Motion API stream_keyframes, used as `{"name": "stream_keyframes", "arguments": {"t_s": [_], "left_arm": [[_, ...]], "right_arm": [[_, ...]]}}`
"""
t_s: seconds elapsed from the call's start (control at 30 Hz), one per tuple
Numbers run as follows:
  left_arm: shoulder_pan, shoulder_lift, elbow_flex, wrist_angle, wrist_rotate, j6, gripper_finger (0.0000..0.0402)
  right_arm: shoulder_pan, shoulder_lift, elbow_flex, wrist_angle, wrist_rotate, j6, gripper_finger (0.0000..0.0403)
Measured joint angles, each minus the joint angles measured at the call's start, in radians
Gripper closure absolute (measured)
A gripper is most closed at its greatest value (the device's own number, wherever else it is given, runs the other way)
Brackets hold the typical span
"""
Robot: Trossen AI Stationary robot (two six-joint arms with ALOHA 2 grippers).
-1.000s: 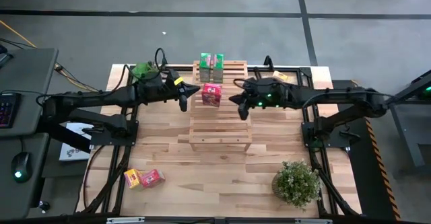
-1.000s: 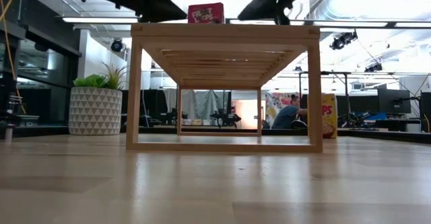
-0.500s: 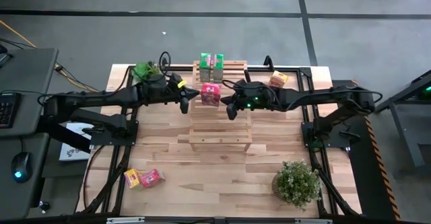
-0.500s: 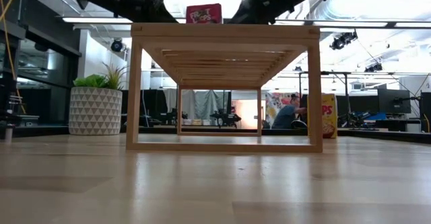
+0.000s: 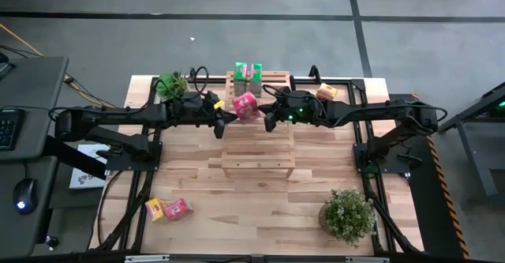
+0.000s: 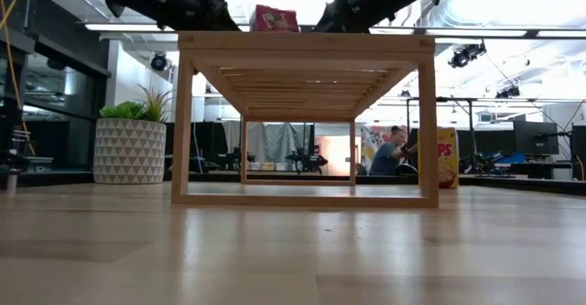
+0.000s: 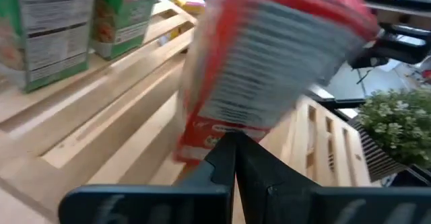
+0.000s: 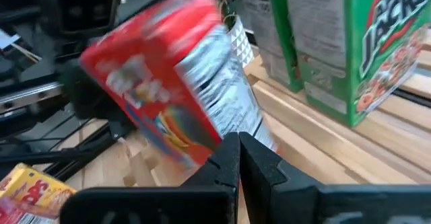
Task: Stack cereal on shelf
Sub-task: Put the top red right cereal box on the shelf, then put the top red cereal box on the shelf
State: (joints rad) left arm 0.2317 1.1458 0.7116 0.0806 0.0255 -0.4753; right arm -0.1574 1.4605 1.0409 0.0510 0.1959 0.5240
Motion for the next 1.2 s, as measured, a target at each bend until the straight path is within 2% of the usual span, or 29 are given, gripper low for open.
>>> {"name": "stream_keyframes", "arguments": {"t_s": [0.43,0.83,1.03,1.2], "left_arm": [[-0.056,0.000,0.000,0.076,-0.004,-0.047,0.0401],[-0.047,-0.006,0.000,0.078,-0.013,-0.046,0.0401],[-0.041,-0.006,0.000,0.077,-0.078,-0.045,0.0401],[-0.041,-0.006,0.000,0.077,-0.086,-0.046,0.0401]], "right_arm": [[-0.002,0.052,0.000,0.057,0.006,-0.004,0.0403],[0.030,0.006,0.001,0.039,-0.057,-0.007,0.0403],[0.076,0.039,0.001,0.028,0.005,-0.008,0.0403],[0.089,0.057,0.001,0.028,0.067,-0.008,0.0403]]}}
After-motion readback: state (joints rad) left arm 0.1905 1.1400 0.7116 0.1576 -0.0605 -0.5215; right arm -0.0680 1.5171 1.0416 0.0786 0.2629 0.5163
